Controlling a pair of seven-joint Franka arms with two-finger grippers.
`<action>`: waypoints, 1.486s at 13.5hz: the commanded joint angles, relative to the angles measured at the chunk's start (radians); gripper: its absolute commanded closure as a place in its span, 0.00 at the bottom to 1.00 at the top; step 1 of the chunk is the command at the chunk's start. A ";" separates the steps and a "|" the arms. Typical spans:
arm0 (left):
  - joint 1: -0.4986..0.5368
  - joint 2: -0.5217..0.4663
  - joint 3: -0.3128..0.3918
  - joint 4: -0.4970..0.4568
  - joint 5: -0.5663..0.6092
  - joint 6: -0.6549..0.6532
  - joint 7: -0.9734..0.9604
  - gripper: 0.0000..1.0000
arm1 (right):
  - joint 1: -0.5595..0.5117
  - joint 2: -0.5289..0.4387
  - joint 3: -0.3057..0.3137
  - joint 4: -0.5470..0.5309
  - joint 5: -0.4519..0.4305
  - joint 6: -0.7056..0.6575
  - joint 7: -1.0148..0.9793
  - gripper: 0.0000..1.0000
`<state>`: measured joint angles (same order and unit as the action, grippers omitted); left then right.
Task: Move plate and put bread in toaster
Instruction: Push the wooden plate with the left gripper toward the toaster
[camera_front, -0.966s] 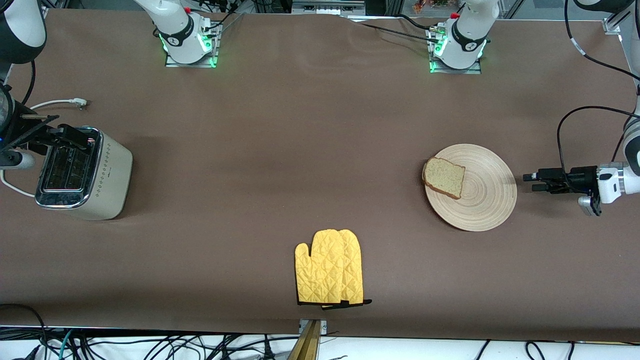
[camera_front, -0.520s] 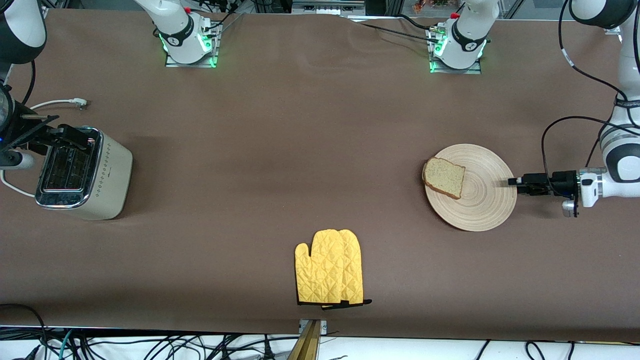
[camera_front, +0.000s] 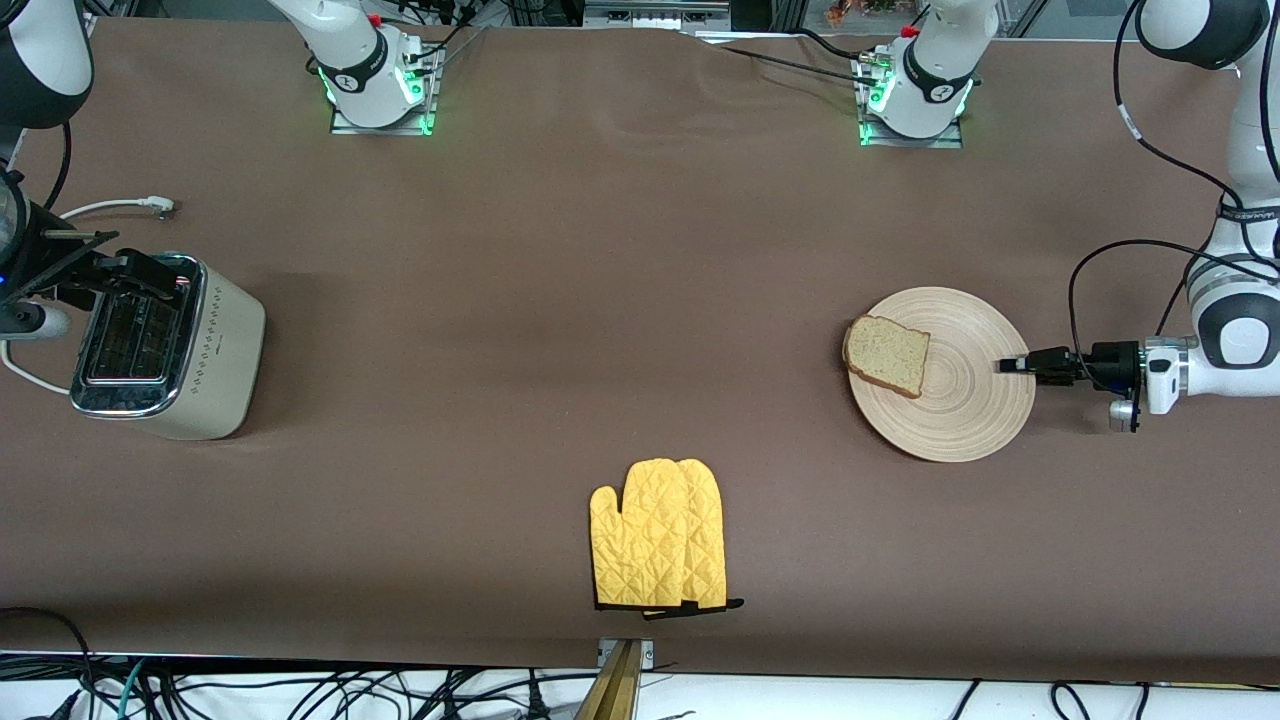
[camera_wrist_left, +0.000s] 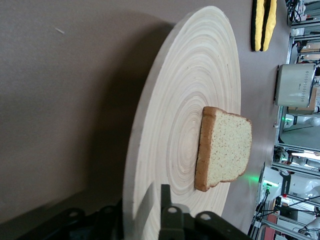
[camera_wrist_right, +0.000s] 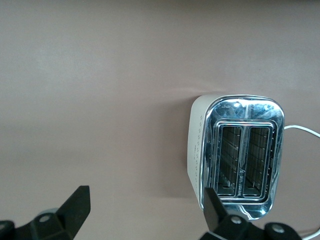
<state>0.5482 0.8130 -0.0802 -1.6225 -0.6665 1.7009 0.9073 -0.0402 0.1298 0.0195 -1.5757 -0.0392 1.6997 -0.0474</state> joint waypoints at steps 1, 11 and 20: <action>0.007 -0.003 -0.004 0.007 -0.050 -0.065 0.013 1.00 | -0.010 0.008 0.008 0.020 -0.007 -0.005 0.001 0.00; -0.249 -0.026 -0.052 0.020 -0.277 -0.040 -0.221 1.00 | -0.010 0.016 0.008 0.022 -0.008 -0.005 0.001 0.00; -0.586 -0.009 -0.082 -0.034 -0.495 0.143 -0.188 1.00 | -0.009 0.031 0.008 0.023 -0.010 -0.005 0.003 0.00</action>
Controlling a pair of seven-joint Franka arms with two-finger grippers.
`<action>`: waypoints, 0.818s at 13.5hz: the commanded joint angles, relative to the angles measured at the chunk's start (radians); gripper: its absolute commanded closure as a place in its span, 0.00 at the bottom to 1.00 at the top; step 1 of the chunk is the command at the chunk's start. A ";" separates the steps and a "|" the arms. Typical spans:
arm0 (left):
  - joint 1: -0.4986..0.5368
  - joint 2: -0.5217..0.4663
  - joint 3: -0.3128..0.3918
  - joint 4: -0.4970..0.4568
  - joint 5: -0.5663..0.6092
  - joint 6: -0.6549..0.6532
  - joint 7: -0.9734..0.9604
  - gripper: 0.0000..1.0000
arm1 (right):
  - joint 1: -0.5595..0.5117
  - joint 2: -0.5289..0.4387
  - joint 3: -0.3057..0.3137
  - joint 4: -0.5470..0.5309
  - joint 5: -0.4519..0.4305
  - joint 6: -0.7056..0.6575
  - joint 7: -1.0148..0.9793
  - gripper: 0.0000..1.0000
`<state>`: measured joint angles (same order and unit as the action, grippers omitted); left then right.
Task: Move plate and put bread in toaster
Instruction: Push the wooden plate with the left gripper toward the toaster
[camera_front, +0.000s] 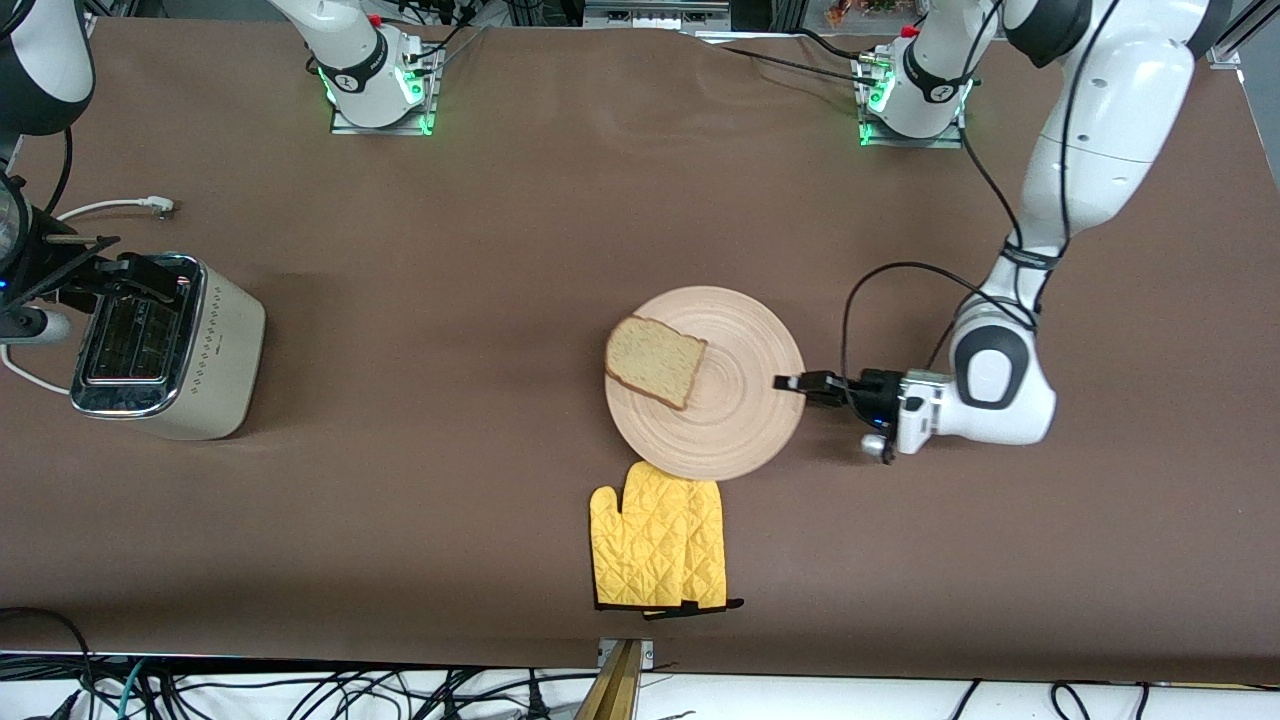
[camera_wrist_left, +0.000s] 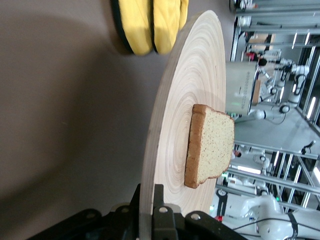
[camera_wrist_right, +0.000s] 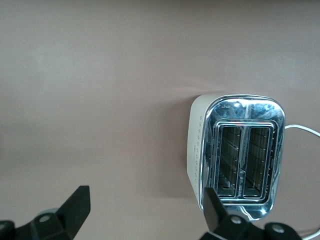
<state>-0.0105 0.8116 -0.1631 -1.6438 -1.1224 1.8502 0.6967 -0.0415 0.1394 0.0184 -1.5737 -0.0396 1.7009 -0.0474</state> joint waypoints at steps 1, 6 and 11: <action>-0.040 0.007 -0.001 -0.013 -0.039 0.023 0.039 1.00 | -0.008 0.025 0.009 0.020 -0.005 -0.006 0.004 0.00; -0.106 0.095 -0.003 -0.013 -0.114 0.139 0.217 1.00 | 0.003 0.025 0.009 0.020 -0.003 -0.004 0.014 0.00; -0.091 0.051 0.005 -0.031 -0.084 0.132 0.216 0.00 | 0.018 0.049 0.012 0.009 0.000 -0.017 0.007 0.00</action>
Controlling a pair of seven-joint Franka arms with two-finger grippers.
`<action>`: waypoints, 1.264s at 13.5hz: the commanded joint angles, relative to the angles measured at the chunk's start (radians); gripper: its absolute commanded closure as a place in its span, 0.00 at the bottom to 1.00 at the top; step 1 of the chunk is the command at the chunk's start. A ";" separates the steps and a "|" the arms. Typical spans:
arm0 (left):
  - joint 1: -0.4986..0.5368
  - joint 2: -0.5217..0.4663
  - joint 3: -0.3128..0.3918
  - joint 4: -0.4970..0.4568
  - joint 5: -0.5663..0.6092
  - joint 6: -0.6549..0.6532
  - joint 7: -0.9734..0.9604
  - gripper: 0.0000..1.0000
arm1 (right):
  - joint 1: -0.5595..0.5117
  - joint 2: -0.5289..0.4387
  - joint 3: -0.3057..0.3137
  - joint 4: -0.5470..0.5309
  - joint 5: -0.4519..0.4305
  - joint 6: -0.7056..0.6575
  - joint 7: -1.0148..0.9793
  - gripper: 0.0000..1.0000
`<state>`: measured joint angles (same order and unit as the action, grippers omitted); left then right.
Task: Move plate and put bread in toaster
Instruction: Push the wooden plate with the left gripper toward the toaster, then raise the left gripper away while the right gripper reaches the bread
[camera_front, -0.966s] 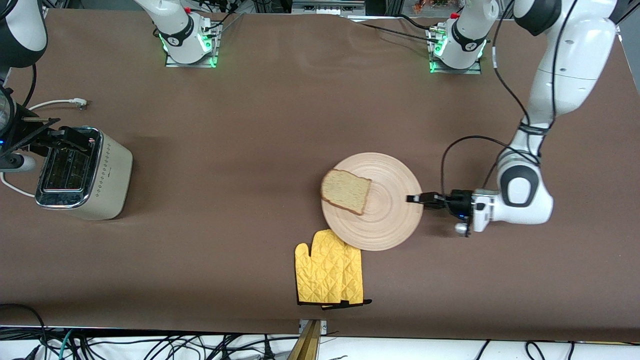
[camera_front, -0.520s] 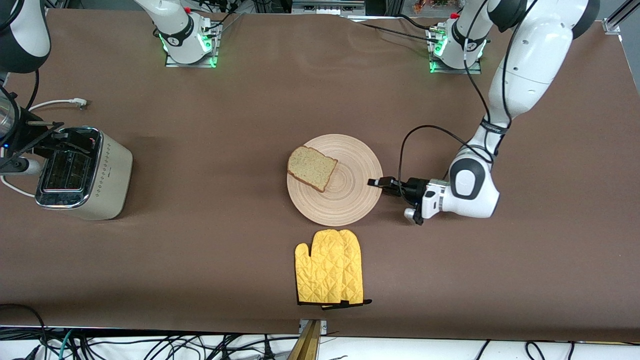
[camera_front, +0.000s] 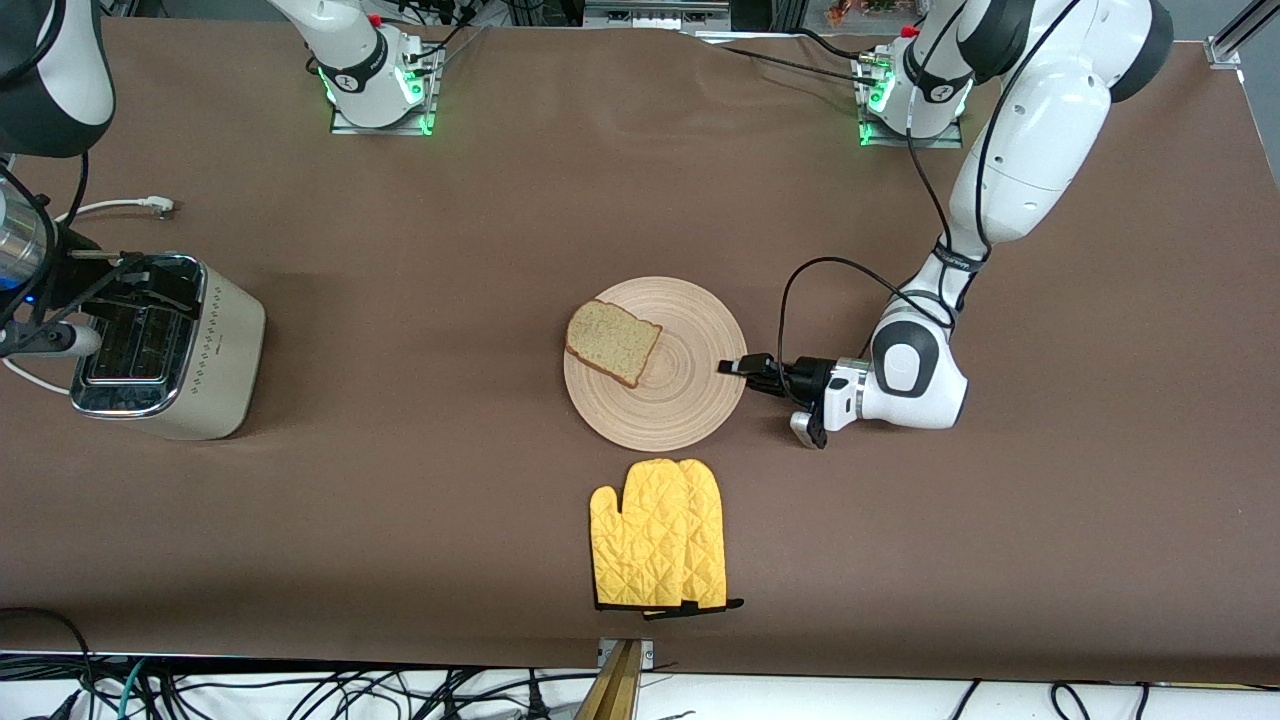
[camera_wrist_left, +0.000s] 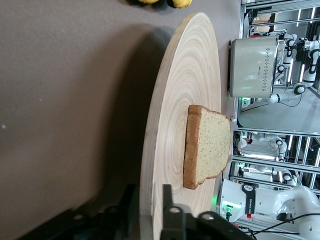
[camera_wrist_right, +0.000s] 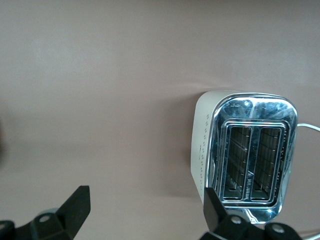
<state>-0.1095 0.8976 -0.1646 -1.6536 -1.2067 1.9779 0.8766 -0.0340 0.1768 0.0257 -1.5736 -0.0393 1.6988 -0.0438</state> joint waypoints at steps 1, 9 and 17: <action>0.010 -0.066 0.010 -0.028 0.033 0.007 0.030 0.00 | 0.025 0.024 0.005 0.009 0.018 -0.013 0.004 0.00; 0.042 -0.264 0.034 -0.005 0.577 -0.034 -0.332 0.00 | 0.052 0.138 0.005 -0.074 0.483 0.010 0.018 0.00; 0.040 -0.549 0.028 0.135 1.196 -0.278 -0.678 0.00 | 0.206 0.139 0.067 -0.480 0.896 0.459 0.019 0.00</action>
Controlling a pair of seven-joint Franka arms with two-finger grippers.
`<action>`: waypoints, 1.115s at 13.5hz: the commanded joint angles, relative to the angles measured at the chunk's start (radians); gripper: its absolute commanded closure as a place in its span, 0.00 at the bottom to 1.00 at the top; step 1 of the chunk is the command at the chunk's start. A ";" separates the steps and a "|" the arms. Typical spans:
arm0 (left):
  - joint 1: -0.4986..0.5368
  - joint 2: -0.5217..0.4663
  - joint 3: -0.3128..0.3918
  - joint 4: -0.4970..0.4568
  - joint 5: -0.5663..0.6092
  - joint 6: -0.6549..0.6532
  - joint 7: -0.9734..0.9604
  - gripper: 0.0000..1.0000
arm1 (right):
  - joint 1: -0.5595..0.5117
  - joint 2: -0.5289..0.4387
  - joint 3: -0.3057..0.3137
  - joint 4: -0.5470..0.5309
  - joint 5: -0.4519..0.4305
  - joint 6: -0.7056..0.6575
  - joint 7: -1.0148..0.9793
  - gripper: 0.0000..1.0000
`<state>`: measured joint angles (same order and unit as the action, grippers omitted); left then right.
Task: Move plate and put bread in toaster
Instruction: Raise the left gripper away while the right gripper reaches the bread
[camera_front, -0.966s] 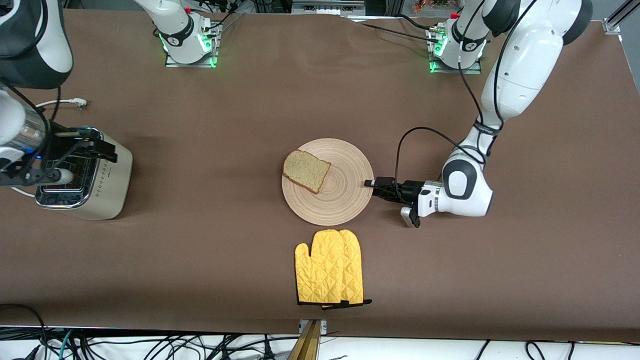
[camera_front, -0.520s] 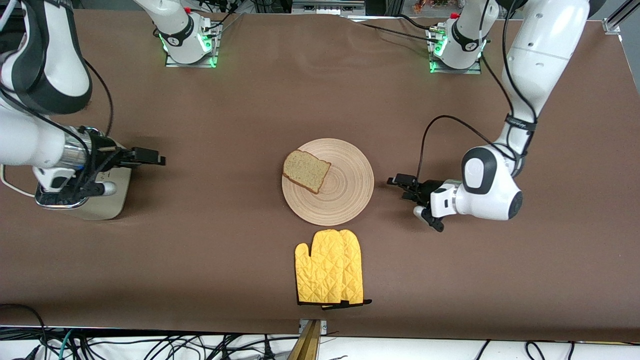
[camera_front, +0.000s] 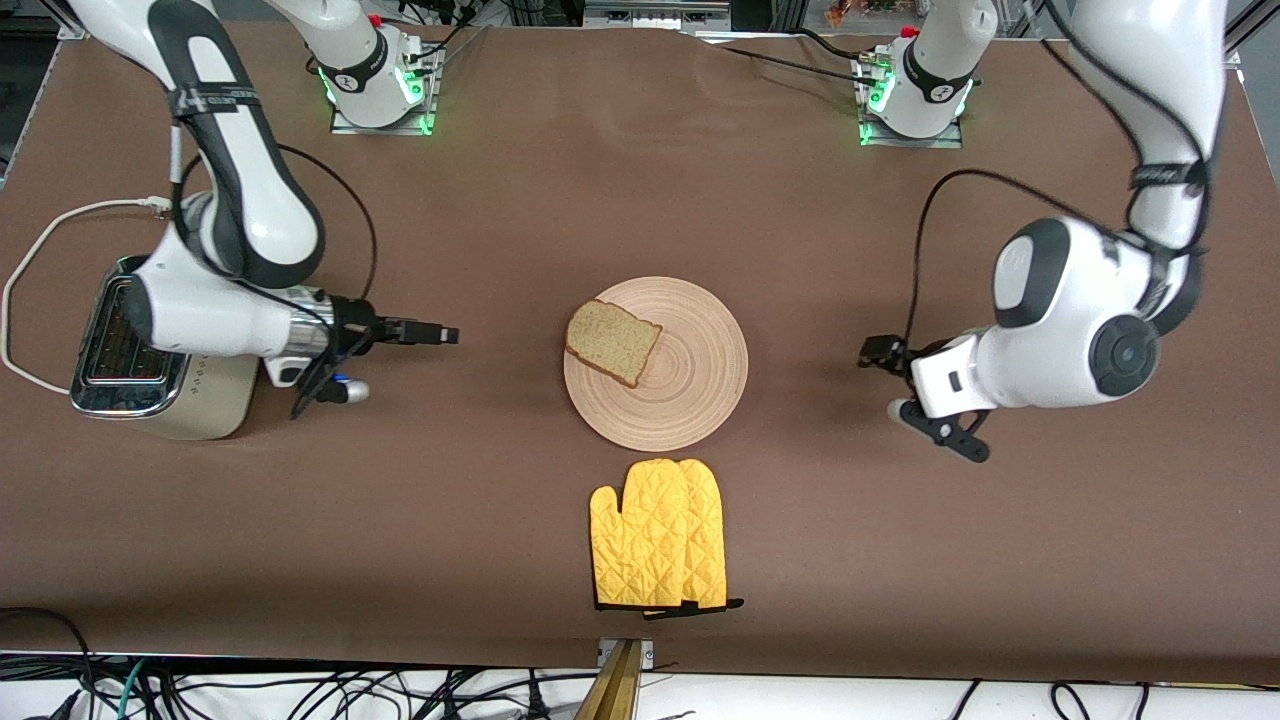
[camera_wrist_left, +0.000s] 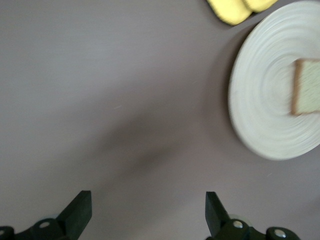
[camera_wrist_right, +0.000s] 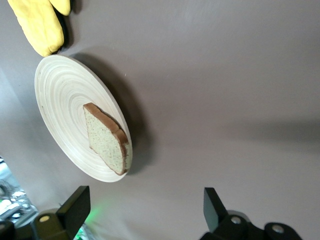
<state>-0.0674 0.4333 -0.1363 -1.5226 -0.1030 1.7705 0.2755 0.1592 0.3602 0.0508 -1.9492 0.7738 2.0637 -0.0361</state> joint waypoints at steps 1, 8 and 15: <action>0.000 -0.140 0.004 0.004 0.098 -0.109 -0.157 0.00 | 0.014 -0.044 0.103 -0.149 0.154 0.184 0.012 0.00; 0.104 -0.410 0.020 -0.081 0.157 -0.131 -0.263 0.00 | 0.124 0.051 0.285 -0.218 0.436 0.642 0.007 0.00; 0.029 -0.498 0.092 -0.205 0.083 -0.068 -0.231 0.00 | 0.143 0.115 0.285 -0.209 0.438 0.679 -0.005 0.00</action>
<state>-0.0088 -0.0443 -0.0730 -1.7054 -0.0067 1.6823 0.0413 0.2897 0.4651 0.3342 -2.1647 1.1881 2.7224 -0.0324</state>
